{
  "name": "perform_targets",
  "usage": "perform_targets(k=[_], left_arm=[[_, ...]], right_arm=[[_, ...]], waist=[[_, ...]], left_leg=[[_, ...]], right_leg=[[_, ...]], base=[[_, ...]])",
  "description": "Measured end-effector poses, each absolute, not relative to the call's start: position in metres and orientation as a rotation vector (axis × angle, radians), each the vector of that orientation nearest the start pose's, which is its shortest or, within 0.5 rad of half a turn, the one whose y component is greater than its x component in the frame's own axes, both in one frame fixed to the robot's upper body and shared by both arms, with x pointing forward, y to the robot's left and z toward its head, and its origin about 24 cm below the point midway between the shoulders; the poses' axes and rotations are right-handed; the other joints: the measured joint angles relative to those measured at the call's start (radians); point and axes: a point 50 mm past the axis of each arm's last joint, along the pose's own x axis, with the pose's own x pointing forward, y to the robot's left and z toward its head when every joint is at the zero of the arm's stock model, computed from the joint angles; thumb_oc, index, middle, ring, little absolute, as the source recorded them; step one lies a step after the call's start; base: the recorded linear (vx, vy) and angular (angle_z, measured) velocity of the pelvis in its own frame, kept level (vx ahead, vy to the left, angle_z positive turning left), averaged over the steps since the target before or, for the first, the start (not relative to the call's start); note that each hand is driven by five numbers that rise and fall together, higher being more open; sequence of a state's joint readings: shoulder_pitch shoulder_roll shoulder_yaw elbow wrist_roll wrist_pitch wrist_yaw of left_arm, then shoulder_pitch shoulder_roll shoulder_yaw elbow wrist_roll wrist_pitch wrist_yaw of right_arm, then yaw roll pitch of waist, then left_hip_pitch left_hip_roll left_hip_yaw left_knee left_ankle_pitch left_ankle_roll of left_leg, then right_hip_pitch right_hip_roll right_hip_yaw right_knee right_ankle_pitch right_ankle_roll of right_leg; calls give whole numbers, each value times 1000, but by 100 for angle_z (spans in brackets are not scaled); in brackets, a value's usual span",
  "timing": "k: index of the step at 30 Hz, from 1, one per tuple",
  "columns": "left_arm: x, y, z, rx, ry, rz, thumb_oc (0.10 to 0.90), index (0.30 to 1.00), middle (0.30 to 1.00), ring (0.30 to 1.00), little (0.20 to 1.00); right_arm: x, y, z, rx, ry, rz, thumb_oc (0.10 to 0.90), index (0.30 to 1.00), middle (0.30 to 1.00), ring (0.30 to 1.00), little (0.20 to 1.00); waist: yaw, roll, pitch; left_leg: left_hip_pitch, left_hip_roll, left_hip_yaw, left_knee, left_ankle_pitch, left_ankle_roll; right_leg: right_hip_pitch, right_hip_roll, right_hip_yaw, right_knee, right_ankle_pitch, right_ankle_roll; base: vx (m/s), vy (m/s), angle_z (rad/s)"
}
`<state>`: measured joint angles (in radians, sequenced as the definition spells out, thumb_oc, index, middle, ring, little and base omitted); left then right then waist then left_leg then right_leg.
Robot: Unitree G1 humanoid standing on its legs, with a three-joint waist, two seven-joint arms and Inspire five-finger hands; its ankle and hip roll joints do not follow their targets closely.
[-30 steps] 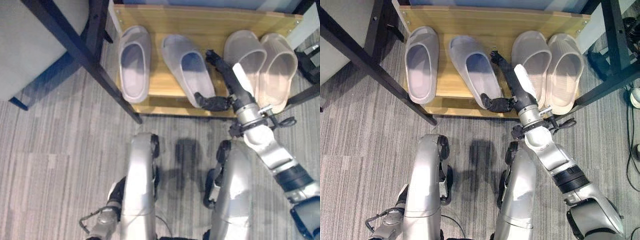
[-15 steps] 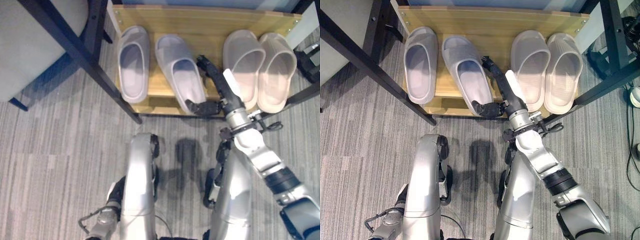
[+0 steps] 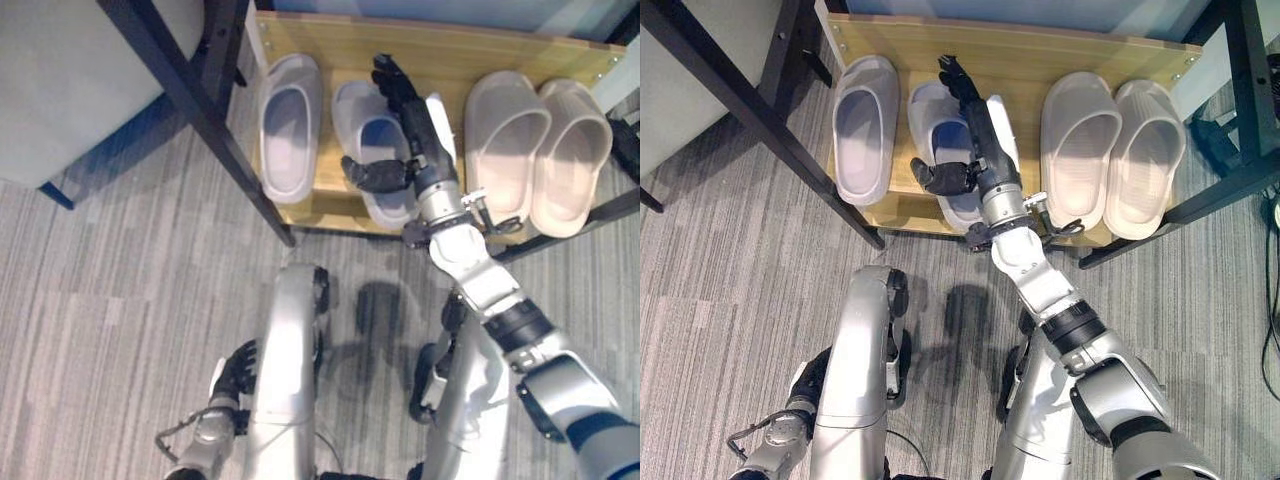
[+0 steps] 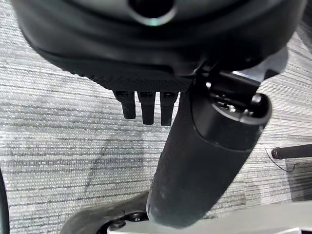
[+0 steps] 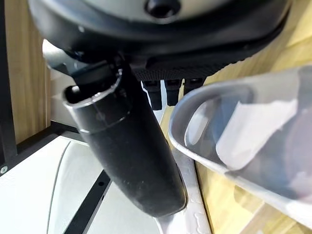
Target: Arrange the slippers neatly on the shoe rack.
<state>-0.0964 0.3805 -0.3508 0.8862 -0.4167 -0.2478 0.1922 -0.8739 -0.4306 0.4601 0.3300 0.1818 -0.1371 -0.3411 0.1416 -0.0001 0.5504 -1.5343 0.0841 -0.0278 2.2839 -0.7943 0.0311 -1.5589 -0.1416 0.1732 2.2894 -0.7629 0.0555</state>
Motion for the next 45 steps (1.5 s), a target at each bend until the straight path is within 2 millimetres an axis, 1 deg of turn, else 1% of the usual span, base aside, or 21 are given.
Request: perform_targets(k=[4, 7, 8, 11, 13, 16, 17, 19, 22, 23, 26, 29, 32, 37, 45], left_arm=[[202, 239, -93, 193, 584, 196, 800, 900, 900, 900, 900], [202, 239, -92, 224, 574, 199, 800, 900, 900, 900, 900], [201, 240, -91, 236, 561, 207, 800, 900, 900, 900, 900], [202, 240, -90, 246, 550, 220, 800, 900, 900, 900, 900], [202, 241, -90, 249, 543, 231, 800, 900, 900, 900, 900], [203, 241, -89, 265, 533, 230, 800, 900, 900, 900, 900], [203, 240, -89, 273, 532, 224, 800, 900, 900, 900, 900], [204, 240, -89, 273, 530, 222, 800, 900, 900, 900, 900], [202, 240, -90, 280, 534, 219, 800, 900, 900, 900, 900], [202, 239, -90, 283, 537, 215, 800, 900, 900, 900, 900], [200, 235, -92, 302, 540, 191, 800, 900, 900, 900, 900], [195, 234, -94, 301, 546, 182, 800, 900, 900, 900, 900], [192, 234, -96, 298, 556, 173, 800, 900, 900, 900, 900], [193, 233, -95, 295, 554, 167, 800, 900, 900, 900, 900], [194, 233, -94, 292, 546, 168, 800, 900, 900, 900, 900]], right_arm=[[359, -106, 224, -339, -611, 111, 800, 900, 900, 900, 900], [348, -112, 225, -287, -663, 99, 800, 900, 900, 900, 900], [345, -116, 227, -256, -694, 65, 800, 900, 900, 900, 900], [345, -120, 230, -235, -716, 22, 800, 900, 900, 900, 900], [342, -122, 237, -215, -746, 8, 800, 900, 900, 900, 900], [330, -119, 247, -196, -809, 36, 800, 900, 900, 900, 900], [322, -118, 251, -196, -852, 72, 800, 900, 900, 900, 900], [310, -118, 252, -209, -890, 121, 800, 900, 900, 900, 900], [300, -121, 247, -294, -903, 180, 800, 900, 900, 900, 900], [300, -122, 244, -321, -898, 191, 800, 900, 900, 900, 900], [292, -139, 223, -476, -831, 235, 800, 900, 900, 900, 900], [291, -148, 205, -496, -754, 231, 800, 900, 900, 900, 900], [288, -157, 195, -533, -703, 236, 800, 900, 900, 900, 900], [287, -161, 191, -562, -680, 254, 800, 900, 900, 900, 900], [289, -156, 194, -587, -681, 311, 800, 900, 900, 900, 900]], waist=[[-3, 0, 0], [-1, 1, 1], [-4, 2, 1], [-2, 2, 1], [-3, 3, 1], [-5, 3, 1], [-5, 3, 1], [-5, 3, 1], [-5, 2, 1], [-12, 1, 1], [-8, 0, 1], [-29, -1, 1], [-38, -2, 1], [-52, -2, 1], [-46, -3, 1]], left_leg=[[0, 0, 1, 0, 0, -1], [0, -1, 1, -1, -2, -5], [0, -1, 3, 0, -2, -5], [0, -1, 2, 0, -2, -5], [0, -1, 2, 0, -4, -9], [0, -2, 2, 0, -6, -12], [1, -2, 2, 0, -6, -14], [1, -4, 3, 0, -7, -14], [1, -5, 2, 0, -7, -14], [1, -4, 2, 0, -7, -14], [2, -5, 1, 1, -7, -15], [1, -5, 0, 1, -8, -17], [1, -4, -4, 1, -10, -20], [1, -3, -5, 1, -10, -20], [1, -4, -5, 1, -10, -20]], right_leg=[[-1, 0, 1, 0, 0, 0], [-3, 1, 1, 0, 0, 1], [-3, 1, 4, 3, -2, 5], [-4, 0, 4, 5, -3, 5], [-5, 0, 4, 6, -5, 7], [-5, 0, 4, 8, -9, 2], [-5, -1, 4, 8, -11, 2], [-4, -1, 5, 9, -14, 2], [-3, -2, 5, 10, -14, 2], [-4, -2, 5, 10, -14, 1], [-2, -2, 4, 11, -16, 1], [-3, -2, 4, 11, -17, 1], [-5, -1, 1, 11, -17, 1], [-5, -1, 0, 12, -17, 0], [-5, -2, 0, 11, -17, 0]], base=[[0, 0, 0], [0, 0, 0], [0, 0, 0], [0, 0, 0], [0, 0, 0], [0, 0, 0], [0, 0, 0], [0, 0, 0], [0, 0, 0], [0, 0, 0], [0, 0, 0], [0, 0, 0], [0, 0, 0], [0, 0, 0], [0, 0, 0]])
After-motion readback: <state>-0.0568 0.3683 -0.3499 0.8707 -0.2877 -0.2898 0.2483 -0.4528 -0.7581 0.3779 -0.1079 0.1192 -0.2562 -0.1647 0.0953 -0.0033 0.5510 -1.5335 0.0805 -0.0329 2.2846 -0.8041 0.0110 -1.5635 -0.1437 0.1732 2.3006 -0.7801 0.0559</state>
